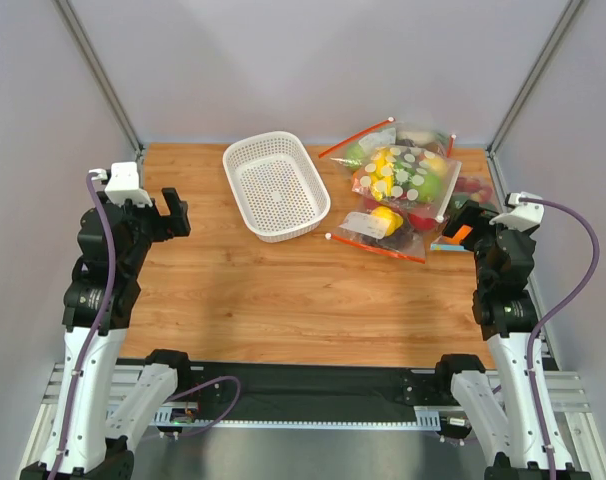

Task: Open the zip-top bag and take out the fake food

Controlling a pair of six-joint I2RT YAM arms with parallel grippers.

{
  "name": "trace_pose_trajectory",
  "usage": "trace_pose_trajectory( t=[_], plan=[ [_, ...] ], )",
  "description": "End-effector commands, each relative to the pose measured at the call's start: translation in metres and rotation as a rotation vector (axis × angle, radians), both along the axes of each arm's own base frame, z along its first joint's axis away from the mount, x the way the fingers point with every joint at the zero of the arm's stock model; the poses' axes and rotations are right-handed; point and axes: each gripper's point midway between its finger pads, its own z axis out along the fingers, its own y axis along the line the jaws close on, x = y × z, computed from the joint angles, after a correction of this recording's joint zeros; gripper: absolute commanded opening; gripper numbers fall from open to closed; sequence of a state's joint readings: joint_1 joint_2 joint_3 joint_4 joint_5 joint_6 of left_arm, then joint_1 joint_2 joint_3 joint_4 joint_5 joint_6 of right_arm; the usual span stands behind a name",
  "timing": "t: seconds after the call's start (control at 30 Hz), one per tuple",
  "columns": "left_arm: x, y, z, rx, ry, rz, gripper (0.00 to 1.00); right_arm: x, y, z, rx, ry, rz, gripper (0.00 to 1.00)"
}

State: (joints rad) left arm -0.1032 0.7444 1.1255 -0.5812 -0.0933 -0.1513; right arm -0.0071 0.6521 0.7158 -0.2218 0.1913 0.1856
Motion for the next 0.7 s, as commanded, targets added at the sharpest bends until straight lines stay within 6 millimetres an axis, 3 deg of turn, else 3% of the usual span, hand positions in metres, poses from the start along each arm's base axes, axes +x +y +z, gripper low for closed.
trace_pose_trajectory(
  t=[0.0,0.23,0.37,0.5,0.53,0.6,0.63,0.67],
  plan=[
    [-0.001,0.003,0.001,0.000,-0.003,0.019,0.99,0.000,-0.001,0.019,-0.016,-0.037,-0.001,1.00],
    [-0.002,-0.003,0.000,0.013,-0.008,-0.024,0.99,-0.001,-0.003,0.020,-0.023,-0.026,-0.013,1.00],
    [0.001,-0.013,-0.015,0.008,0.024,-0.077,0.99,0.002,-0.003,0.023,-0.011,-0.023,-0.018,1.00],
    [0.002,-0.019,-0.024,0.005,0.038,-0.116,0.99,0.021,0.009,0.029,0.003,0.005,0.051,1.00],
    [0.003,-0.021,-0.029,0.007,0.047,-0.127,0.99,0.025,0.011,0.043,0.002,-0.013,0.063,1.00],
    [0.003,-0.021,-0.031,0.006,0.053,-0.129,0.99,0.042,0.018,0.037,0.008,0.042,0.104,1.00],
    [0.003,-0.022,-0.032,0.005,0.056,-0.136,0.99,0.049,0.021,0.052,0.007,0.026,0.120,1.00],
    [0.004,-0.021,-0.033,0.003,0.058,-0.135,0.99,0.064,0.024,0.036,0.016,0.087,0.138,1.00]
  ],
)
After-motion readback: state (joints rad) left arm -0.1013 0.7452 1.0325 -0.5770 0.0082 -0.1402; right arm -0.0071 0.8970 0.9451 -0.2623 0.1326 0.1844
